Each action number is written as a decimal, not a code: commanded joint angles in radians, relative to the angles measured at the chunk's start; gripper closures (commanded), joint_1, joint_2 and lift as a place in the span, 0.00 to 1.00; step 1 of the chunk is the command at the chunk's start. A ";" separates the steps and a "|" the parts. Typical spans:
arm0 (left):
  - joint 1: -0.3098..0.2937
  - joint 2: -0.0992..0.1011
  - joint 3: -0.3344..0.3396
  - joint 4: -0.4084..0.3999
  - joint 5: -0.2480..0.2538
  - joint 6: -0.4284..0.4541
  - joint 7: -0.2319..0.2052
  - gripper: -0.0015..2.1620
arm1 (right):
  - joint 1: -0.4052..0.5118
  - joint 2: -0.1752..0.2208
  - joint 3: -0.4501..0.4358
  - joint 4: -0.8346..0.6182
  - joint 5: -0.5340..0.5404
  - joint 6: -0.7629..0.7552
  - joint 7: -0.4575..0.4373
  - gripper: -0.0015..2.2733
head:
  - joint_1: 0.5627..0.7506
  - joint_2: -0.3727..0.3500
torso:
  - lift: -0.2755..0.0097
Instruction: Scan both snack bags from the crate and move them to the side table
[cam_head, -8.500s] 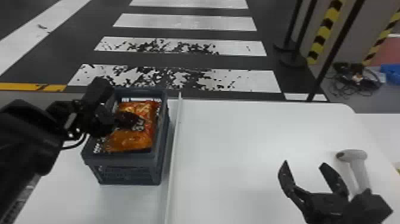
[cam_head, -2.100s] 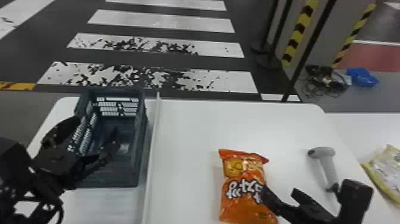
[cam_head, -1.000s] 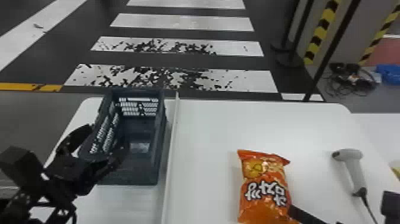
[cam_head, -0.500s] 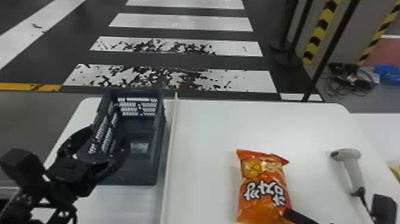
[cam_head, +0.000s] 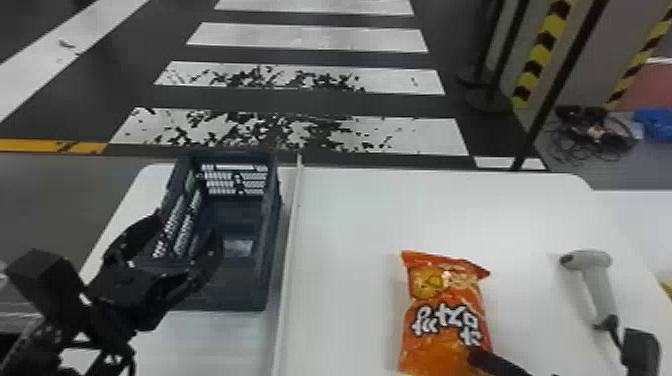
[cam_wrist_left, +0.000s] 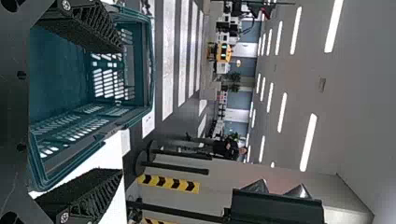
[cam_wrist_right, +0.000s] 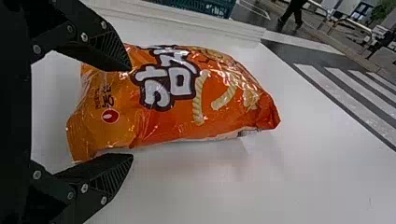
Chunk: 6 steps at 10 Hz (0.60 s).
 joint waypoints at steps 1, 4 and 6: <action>-0.001 0.000 -0.001 0.003 0.000 0.000 -0.001 0.04 | -0.006 -0.004 -0.008 0.022 -0.021 0.005 0.012 0.42 | 0.70 0.51 | 0.62; -0.002 0.000 -0.001 0.006 0.000 0.000 -0.001 0.04 | -0.019 -0.012 -0.031 0.057 -0.061 0.020 0.049 0.99 | 0.70 0.51 | 0.62; -0.002 0.000 -0.001 0.007 0.000 0.000 -0.001 0.04 | -0.041 -0.026 -0.049 0.109 -0.108 0.066 0.101 0.99 | 0.70 0.52 | 0.62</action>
